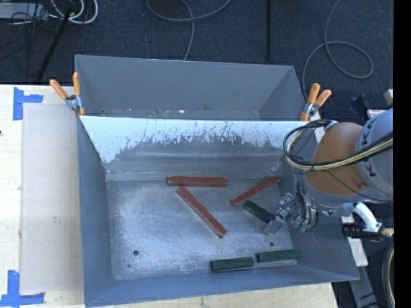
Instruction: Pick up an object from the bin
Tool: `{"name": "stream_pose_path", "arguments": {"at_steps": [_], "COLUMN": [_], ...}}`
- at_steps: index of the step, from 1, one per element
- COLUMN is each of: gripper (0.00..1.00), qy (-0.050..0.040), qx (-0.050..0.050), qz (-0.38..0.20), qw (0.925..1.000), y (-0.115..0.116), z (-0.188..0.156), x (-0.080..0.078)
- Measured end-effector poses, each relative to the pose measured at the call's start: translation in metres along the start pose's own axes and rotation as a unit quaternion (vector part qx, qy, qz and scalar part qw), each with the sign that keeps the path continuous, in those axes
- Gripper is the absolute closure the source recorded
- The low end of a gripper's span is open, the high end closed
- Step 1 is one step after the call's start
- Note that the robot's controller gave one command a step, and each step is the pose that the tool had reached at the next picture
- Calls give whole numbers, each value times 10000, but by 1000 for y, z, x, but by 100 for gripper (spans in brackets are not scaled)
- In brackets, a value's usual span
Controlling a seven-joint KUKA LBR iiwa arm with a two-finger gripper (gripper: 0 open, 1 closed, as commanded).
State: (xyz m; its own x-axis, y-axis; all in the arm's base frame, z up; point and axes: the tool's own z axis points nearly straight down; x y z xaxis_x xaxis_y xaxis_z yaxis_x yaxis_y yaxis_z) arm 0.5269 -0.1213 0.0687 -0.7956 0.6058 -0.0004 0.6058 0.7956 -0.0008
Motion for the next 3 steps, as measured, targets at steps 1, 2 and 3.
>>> {"name": "stream_pose_path", "arguments": {"at_steps": [1,2,3], "gripper": [100,100,100], "qy": [-3,-32,-7], "qx": [-5,-19,-10], "qz": [-23,-43,-69], "qw": [10000,10000,10000], "y": [0,1,1], "z": [-23,-101,-125], "x": [0,-2,-2]}}
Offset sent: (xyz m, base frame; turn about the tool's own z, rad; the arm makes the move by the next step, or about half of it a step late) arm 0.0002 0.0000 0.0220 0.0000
